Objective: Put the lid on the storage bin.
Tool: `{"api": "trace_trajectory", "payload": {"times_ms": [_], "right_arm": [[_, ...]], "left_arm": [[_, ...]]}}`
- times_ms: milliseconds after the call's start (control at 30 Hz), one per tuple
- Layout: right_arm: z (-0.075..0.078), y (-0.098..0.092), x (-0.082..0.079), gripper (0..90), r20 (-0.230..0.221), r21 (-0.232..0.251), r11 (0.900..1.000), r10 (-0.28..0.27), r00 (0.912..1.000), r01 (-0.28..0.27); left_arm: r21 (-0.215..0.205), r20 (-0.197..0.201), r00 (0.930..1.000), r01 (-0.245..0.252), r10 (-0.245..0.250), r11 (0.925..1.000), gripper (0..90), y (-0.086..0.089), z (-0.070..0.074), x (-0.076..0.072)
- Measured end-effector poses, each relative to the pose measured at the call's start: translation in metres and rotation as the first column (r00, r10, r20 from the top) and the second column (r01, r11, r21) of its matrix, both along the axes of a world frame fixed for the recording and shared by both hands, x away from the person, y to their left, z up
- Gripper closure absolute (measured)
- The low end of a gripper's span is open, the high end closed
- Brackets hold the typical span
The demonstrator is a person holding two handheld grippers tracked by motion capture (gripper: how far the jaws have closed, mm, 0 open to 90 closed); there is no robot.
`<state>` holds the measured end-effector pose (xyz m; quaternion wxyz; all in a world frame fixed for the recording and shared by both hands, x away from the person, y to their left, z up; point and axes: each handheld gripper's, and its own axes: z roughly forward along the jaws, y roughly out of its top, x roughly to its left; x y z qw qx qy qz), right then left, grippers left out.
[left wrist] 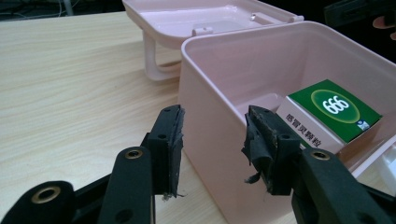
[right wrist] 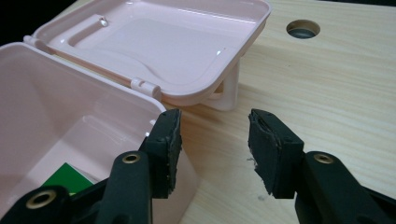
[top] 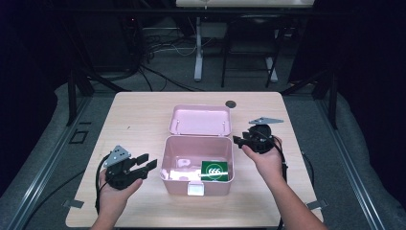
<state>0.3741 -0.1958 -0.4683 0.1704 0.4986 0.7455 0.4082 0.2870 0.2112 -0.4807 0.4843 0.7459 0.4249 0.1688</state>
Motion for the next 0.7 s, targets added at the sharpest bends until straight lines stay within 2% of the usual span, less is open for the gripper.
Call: {"api": "trace_trajectory", "payload": {"times_ms": [133, 400, 700], "right_arm": [[0.005, 0.003, 0.004, 54.7, 0.005, -0.027, 1.0, 0.007, 1.0, -0.007], [0.015, 0.008, 0.013, 55.4, -0.002, -0.041, 0.999, 0.014, 0.9999, -0.014], [0.013, 0.013, 0.026, 56.3, -0.024, -0.048, 0.999, 0.005, 0.9997, -0.006]], "left_arm": [[-0.001, 0.007, 0.9998, 0.02, -0.02, 0.9998, 57.4, -0.006, 0.004, 0.001], [0.014, 0.005, 0.9978, 0.066, -0.066, 0.9977, 60.4, -0.018, 0.005, 0.001], [0.037, -0.016, 0.9956, 0.093, -0.093, 0.9949, 61.9, -0.026, -0.002, 0.001]]}}
